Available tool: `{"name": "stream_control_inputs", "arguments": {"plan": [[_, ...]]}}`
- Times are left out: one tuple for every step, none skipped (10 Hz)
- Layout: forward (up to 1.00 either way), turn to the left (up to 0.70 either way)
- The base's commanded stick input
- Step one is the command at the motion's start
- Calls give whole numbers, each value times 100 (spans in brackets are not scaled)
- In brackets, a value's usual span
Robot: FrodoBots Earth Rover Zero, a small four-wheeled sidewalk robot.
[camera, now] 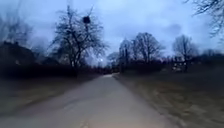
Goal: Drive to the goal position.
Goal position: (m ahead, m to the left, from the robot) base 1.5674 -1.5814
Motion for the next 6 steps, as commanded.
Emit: {"name": "stream_control_inputs", "arguments": {"plan": [[100, 4], [100, 4], [100, 4], [100, 4], [100, 4], [100, 4]]}}
